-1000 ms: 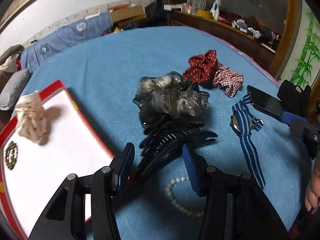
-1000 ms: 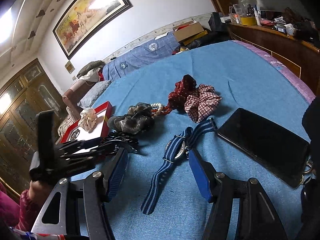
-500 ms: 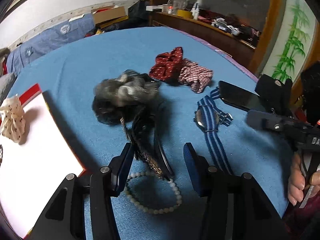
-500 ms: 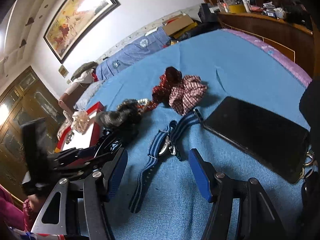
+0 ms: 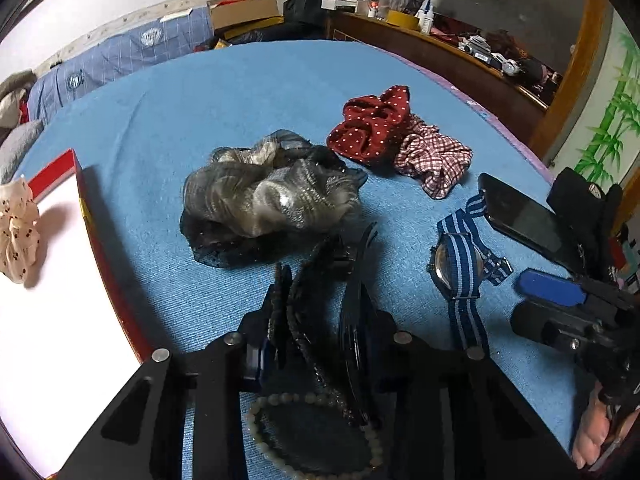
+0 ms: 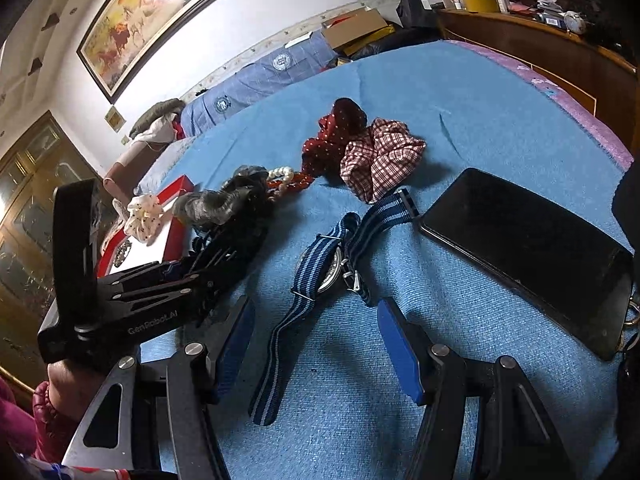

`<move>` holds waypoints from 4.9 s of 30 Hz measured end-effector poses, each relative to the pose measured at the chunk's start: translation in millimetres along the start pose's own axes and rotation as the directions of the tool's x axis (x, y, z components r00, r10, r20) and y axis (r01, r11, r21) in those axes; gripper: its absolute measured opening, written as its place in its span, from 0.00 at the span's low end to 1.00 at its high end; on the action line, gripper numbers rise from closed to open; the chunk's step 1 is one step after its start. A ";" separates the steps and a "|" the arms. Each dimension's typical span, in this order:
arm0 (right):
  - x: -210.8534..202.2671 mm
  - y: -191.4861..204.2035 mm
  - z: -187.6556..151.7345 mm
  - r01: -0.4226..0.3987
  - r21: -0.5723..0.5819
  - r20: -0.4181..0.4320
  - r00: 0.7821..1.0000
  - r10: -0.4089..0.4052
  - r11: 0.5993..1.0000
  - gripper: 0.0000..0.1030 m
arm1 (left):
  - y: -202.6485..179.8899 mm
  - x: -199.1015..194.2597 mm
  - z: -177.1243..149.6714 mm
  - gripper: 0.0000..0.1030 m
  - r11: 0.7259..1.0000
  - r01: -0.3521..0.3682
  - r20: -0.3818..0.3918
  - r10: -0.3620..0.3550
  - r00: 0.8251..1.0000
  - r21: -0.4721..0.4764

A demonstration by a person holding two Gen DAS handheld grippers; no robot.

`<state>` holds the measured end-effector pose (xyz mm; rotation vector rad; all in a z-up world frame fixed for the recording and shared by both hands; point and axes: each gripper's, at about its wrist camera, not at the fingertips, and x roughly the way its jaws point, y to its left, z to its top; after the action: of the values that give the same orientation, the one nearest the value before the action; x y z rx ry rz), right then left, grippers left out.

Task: Organize jewelry
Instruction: 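Grasp the black hair claw clips with the left tool while the right tool grasps the blue-striped watch, then lift the hair clips and watch off the bed with both tools, then carry the hair clips and watch over the red-rimmed box with both tools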

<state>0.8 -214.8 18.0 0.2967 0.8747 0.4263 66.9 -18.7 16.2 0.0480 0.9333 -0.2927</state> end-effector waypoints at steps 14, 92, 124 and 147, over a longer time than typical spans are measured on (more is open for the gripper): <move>34.2 25.6 21.3 0.157 -0.112 -0.046 0.986 -0.163 0.981 0.66 | 3.0 -72.1 -8.7 0.32 0.997 -0.082 0.303 0.076 0.950 0.004; 26.1 80.8 38.1 0.004 -0.240 0.178 0.983 0.040 0.971 0.46 | 54.5 -74.0 -10.2 0.32 0.912 -0.346 0.321 0.403 0.857 -0.222; 33.6 85.2 38.1 0.025 -0.260 0.173 0.985 0.021 0.965 0.46 | 81.9 -104.5 -12.5 0.32 0.891 -0.319 0.320 0.421 0.849 -0.324; 102.8 246.2 68.5 -0.185 -0.397 0.045 0.974 0.220 0.899 0.46 | 207.8 -129.5 -47.0 0.32 0.680 -0.413 0.105 0.583 0.806 -0.605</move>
<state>54.6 44.6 93.6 0.0354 0.6539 0.7653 13.6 218.0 73.7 -0.2729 0.6418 0.4997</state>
